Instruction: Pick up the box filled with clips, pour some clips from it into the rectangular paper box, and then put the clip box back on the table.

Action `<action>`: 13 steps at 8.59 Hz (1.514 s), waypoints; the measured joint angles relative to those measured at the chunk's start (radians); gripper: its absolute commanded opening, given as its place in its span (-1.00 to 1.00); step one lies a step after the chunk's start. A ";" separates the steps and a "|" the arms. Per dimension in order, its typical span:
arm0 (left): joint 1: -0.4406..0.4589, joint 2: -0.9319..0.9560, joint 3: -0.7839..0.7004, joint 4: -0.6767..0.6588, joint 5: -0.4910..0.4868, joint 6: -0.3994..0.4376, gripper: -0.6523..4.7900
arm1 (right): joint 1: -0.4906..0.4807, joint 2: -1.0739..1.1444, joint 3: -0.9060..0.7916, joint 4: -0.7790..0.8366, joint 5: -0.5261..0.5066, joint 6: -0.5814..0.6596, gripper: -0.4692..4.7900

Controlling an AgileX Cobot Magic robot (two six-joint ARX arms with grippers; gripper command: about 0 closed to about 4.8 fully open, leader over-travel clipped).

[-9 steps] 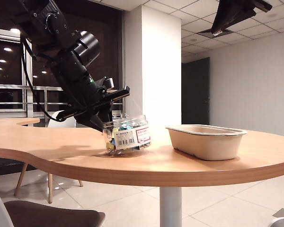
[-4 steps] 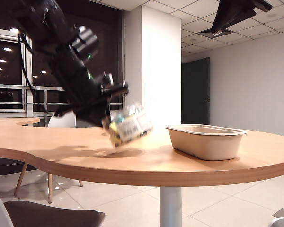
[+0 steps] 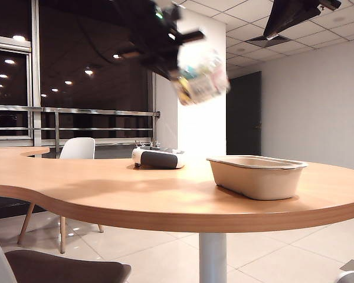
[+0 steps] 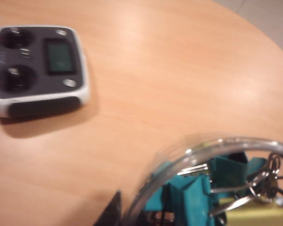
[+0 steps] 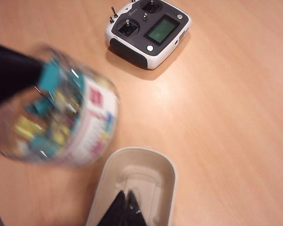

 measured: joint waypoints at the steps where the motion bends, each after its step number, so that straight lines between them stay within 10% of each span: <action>1: -0.037 0.073 0.000 0.029 -0.001 0.002 -0.78 | 0.000 -0.026 0.000 -0.009 0.000 0.000 -0.85; 9: -0.093 0.220 -0.002 0.381 -0.028 0.182 -0.78 | -0.004 -0.047 0.000 -0.029 0.009 -0.019 -0.85; 13: -0.105 0.223 -0.358 1.064 -0.016 0.358 -0.78 | -0.005 -0.077 0.000 0.016 0.035 -0.021 -0.85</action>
